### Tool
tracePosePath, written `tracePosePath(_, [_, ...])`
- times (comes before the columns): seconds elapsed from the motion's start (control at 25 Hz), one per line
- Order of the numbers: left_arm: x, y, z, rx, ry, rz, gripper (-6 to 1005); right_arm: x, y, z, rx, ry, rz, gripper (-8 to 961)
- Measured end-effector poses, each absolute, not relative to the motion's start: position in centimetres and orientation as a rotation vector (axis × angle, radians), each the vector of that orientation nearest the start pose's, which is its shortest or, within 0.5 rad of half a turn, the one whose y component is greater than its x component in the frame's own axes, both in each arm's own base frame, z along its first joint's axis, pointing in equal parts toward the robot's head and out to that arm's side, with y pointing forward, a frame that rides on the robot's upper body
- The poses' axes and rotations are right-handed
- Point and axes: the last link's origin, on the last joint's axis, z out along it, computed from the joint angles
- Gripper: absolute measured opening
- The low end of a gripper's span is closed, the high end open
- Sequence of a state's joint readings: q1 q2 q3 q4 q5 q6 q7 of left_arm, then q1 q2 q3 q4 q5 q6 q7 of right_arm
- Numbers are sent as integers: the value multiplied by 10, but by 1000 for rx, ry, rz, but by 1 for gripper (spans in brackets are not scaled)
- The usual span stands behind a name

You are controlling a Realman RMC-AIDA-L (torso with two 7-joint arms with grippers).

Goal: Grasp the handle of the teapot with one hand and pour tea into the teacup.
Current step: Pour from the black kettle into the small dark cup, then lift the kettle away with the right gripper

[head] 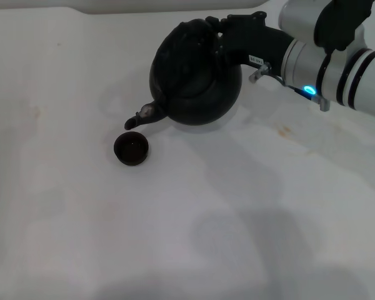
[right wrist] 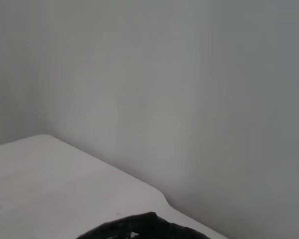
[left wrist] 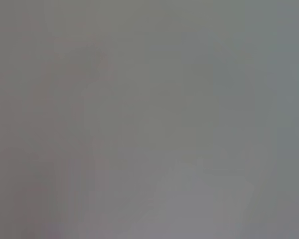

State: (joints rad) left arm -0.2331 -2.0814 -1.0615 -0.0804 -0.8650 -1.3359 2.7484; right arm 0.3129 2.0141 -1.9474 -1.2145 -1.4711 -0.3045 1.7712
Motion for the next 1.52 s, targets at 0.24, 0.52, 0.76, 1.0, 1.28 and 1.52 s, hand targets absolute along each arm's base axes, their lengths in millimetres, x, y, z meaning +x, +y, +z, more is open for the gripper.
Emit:
tracePosePath(0.24, [-401,249,34,-1208,-754,-778,833,163,355,-67,-2325,455,490,221])
tracePosePath(0.52, [-401,249,35,-1208,-752,-778,834,157,352,-72,-2307,368,459,221])
tracePosePath(0.76, [-401,249,35,-1207,-752,-778,834,158,351,-72,-2305,330,439,213])
tracePosePath(1.0, [-402,249,34,-1208,-761,-771,833,158,348,-76,-2293,287,411,214])
tracePosePath(1.28, [-402,249,33,-1208,-764,-770,832,158,346,-77,-2288,266,403,210])
tracePosePath(1.52, [-402,249,33,-1208,-765,-771,832,155,343,-76,-2288,223,396,204])
